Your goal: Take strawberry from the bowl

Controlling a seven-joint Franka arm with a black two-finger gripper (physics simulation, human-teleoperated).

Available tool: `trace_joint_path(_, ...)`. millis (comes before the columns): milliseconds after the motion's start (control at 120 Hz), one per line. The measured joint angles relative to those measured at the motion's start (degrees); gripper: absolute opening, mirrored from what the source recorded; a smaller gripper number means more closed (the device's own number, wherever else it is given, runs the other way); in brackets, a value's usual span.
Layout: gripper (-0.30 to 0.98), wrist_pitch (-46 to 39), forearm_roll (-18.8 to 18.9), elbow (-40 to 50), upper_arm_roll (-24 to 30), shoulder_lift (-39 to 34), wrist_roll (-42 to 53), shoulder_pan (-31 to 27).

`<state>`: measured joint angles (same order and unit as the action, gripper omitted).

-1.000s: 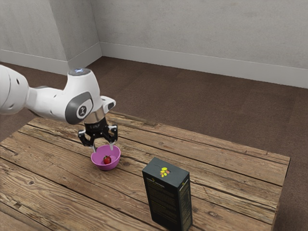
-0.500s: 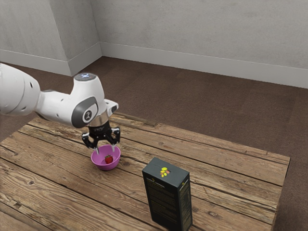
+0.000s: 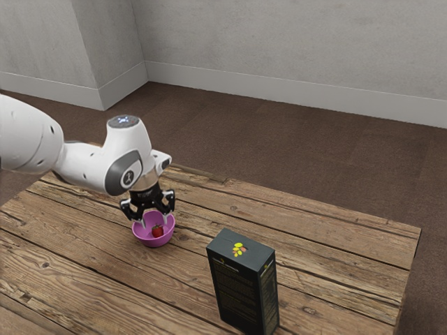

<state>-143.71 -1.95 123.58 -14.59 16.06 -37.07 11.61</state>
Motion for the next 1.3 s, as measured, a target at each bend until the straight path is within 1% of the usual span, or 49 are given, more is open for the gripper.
trace_joint_path(492,0.34,-2.43,-0.79,1.53,0.0,0.54,-0.75,0.11)
trace_joint_path(867,0.33,-3.17,-0.94,0.89,0.0,2.04,-1.1,0.17)
trace_joint_path(1142,0.3,-3.36,-0.95,0.88,0.0,2.81,-1.25,0.12)
trace_joint_path(1300,0.27,-3.41,-0.95,0.8,0.0,2.96,-1.31,0.17)
